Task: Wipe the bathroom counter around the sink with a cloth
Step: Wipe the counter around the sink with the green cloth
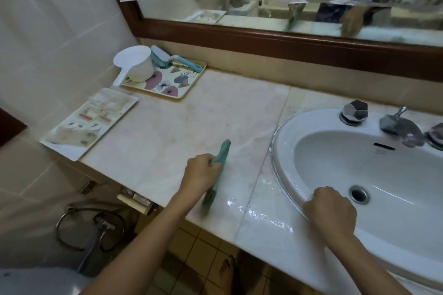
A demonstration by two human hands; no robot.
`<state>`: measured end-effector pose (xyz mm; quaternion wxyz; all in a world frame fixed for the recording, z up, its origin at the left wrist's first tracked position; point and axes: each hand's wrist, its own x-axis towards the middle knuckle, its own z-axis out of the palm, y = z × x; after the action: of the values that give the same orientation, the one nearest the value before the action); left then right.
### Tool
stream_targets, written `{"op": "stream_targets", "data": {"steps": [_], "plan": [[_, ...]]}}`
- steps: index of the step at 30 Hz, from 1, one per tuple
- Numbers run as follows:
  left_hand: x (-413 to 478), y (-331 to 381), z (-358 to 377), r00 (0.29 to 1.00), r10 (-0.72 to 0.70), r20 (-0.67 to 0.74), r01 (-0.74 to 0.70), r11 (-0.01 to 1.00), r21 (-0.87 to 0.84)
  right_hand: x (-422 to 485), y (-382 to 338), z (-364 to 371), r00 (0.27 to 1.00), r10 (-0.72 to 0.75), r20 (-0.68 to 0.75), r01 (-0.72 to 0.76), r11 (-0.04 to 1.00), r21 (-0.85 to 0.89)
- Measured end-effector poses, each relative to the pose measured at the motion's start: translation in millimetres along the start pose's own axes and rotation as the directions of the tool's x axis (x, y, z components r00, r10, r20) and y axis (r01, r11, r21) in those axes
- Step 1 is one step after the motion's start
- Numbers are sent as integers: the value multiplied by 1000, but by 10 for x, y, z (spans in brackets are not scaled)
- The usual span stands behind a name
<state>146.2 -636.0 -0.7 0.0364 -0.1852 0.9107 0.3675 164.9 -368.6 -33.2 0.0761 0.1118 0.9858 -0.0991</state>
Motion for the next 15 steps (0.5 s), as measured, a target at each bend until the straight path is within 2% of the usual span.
{"op": "stream_targets", "data": {"steps": [1,2,3,4,5,6,7,9,10,12,13,14,15], "plan": [[0,27,-60,998,-56,22,59,969,-238,-6,-1,12,1000,-1,-2,1,1000,-8],[-11,58,-82,989,-114,98,146,876,-459,-11,-5,21,1000,-3,-2,3,1000,-12],[-7,57,-59,963,-155,221,262,734,-627,-12,-12,21,1000,-2,-2,2,1000,-12],[-10,66,-28,919,-176,354,387,582,-715,-9,-17,16,1000,-3,0,3,1000,-13],[0,29,33,873,-204,444,483,495,-722,-4,-18,11,1000,-7,1,7,1000,-17],[3,-8,103,860,-213,463,503,504,-702,-3,-13,11,1000,-10,3,10,1000,-26],[11,-56,164,880,-214,425,461,606,-649,-4,-6,11,1000,-11,7,11,999,-38],[-11,-169,248,962,-180,206,247,896,-369,-14,9,11,1000,-7,23,9,998,-65],[-43,-231,258,987,-135,91,150,973,-177,-16,14,11,999,-7,33,10,997,-82],[-158,-247,243,993,10,-117,2,995,96,-13,16,11,999,-9,43,13,995,-103],[-206,-223,266,973,147,-176,-117,978,170,-11,11,12,999,-9,43,13,995,-101],[-246,-153,309,942,297,-153,-259,939,228,-10,9,18,999,-7,38,11,995,-97],[-245,-104,397,904,425,-53,-392,872,294,-9,7,24,999,-4,32,7,995,-95]]}}
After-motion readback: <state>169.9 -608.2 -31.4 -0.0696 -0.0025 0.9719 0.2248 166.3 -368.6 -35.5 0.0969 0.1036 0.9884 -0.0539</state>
